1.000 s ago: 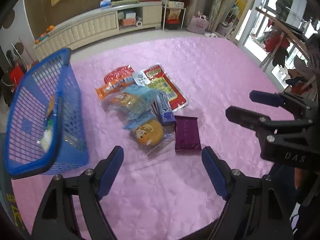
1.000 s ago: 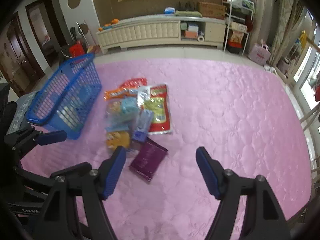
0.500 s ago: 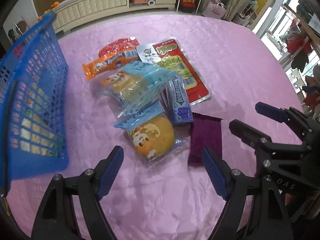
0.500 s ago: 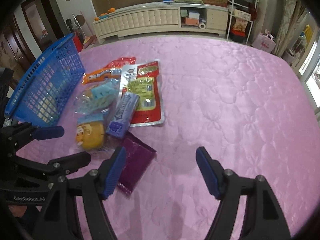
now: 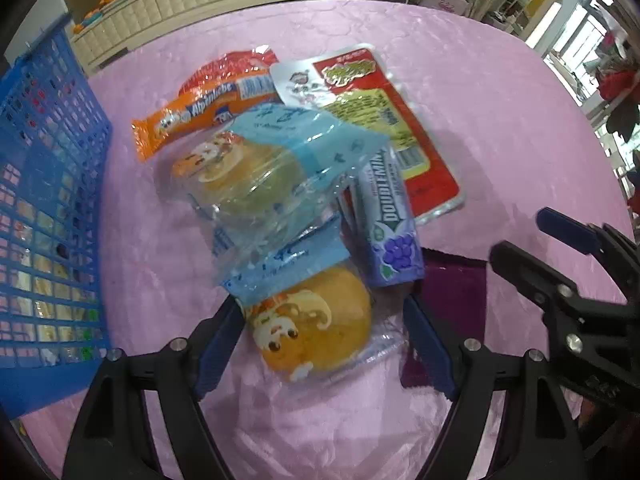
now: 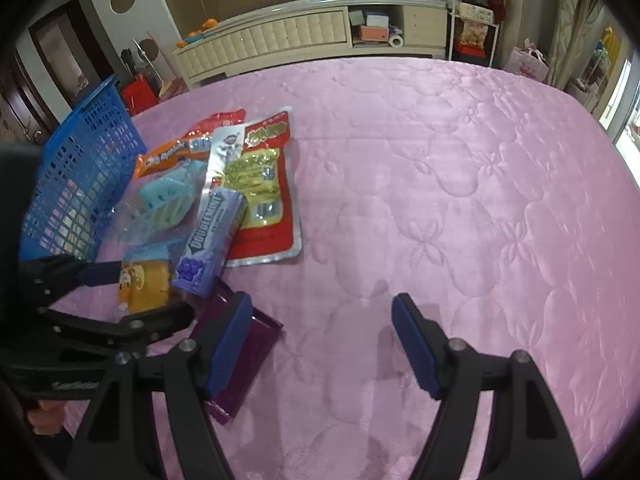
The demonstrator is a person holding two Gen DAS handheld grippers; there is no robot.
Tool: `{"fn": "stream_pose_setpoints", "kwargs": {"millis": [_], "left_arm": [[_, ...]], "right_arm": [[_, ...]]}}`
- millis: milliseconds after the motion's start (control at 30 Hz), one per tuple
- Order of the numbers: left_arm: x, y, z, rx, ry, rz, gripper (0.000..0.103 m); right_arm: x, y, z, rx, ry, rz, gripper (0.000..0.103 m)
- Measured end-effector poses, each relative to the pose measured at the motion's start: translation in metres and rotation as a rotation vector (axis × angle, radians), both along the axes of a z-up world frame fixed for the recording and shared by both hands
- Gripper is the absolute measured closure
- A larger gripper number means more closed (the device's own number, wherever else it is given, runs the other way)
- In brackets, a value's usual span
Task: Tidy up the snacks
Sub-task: 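Grasp the round cartoon bun pouch with the left gripper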
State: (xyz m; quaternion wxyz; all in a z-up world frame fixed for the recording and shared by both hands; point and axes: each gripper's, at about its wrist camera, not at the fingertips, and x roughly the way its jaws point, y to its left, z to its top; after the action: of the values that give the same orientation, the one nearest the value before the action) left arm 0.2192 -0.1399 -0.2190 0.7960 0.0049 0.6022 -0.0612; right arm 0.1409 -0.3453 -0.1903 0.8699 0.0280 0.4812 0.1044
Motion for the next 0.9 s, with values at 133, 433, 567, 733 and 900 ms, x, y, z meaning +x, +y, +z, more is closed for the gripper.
{"fn": "stream_pose_setpoints", "kwargs": {"millis": [133,433,567,733,900], "left_arm": [[-0.001,-0.009,-0.002,0.061,-0.017,-0.022,0.028],[-0.027,-0.004,0.008,0.017,-0.059,-0.040,0.051],[-0.044,0.002,0.023,-0.001,-0.096,-0.032,0.051],[-0.059,0.011,0.052,-0.017,-0.177,-0.065,0.051],[-0.059,0.026,0.075,0.011,-0.235,-0.083,0.051]], "right_arm": [[0.000,0.000,-0.004,0.002,0.007,0.008,0.027],[-0.004,0.003,-0.007,0.019,0.036,0.014,0.027],[-0.010,0.014,-0.004,0.010,0.041,0.046,0.027],[-0.016,0.025,0.011,0.004,0.028,0.079,0.027],[-0.019,0.045,0.038,-0.039,0.007,0.138,0.027]]}}
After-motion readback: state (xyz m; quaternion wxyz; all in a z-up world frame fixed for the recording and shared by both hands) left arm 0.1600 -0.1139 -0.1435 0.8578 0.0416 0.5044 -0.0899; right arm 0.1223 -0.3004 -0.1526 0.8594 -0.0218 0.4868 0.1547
